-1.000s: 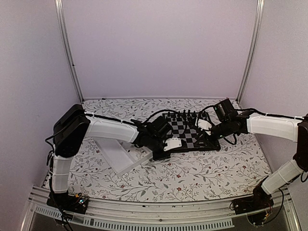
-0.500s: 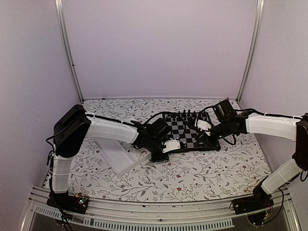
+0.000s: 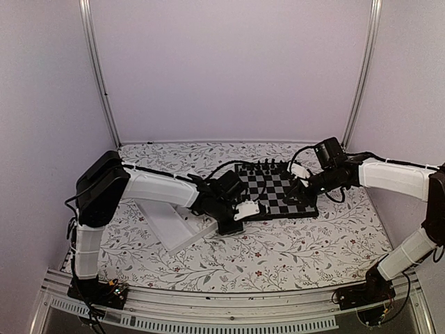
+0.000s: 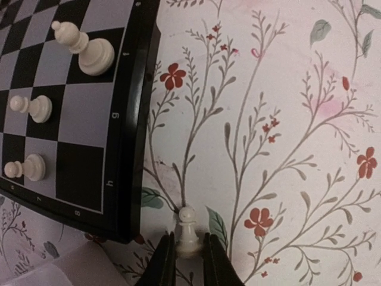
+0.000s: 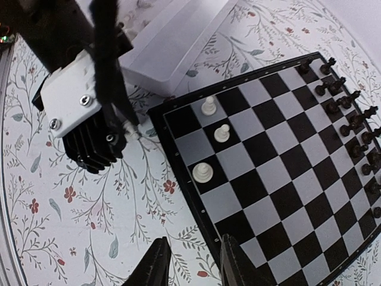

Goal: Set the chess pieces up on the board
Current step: Pick up the chess piece at the center of the board, then place the chess piece on the chessboard.

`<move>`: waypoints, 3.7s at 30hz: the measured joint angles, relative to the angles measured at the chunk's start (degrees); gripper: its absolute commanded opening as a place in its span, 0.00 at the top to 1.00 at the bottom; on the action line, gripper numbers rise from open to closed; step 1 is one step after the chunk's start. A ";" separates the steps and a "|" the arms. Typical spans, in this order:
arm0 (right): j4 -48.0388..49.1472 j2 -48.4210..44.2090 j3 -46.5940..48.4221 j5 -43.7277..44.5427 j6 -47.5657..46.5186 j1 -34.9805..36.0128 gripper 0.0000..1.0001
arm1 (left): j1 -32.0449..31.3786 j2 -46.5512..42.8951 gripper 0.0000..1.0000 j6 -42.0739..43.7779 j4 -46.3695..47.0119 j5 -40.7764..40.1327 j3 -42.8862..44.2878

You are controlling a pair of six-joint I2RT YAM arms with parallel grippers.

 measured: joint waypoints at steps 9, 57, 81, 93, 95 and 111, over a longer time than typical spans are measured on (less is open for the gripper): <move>-4.92 4.59 13.09 -14.21 7.48 -4.74 0.65 | 4.11 -11.78 0.88 -9.66 13.35 9.03 -11.54; -15.67 25.03 24.46 -29.05 14.97 1.66 0.99 | 5.51 -13.92 0.63 -20.63 33.81 18.38 -15.47; -18.88 26.49 32.83 18.36 5.77 5.33 0.99 | 6.03 -38.60 0.57 -26.91 16.61 -13.57 -20.96; -22.38 34.36 37.83 21.31 5.57 9.57 0.98 | 7.02 -39.26 0.57 -27.98 12.61 -18.62 -24.17; -22.88 35.21 38.42 21.75 5.57 9.90 0.97 | 7.06 -39.60 0.57 -27.96 12.63 -18.95 -24.17; -24.92 36.44 39.54 22.64 5.60 10.67 0.96 | 7.17 -40.22 0.57 -27.96 12.68 -20.15 -24.33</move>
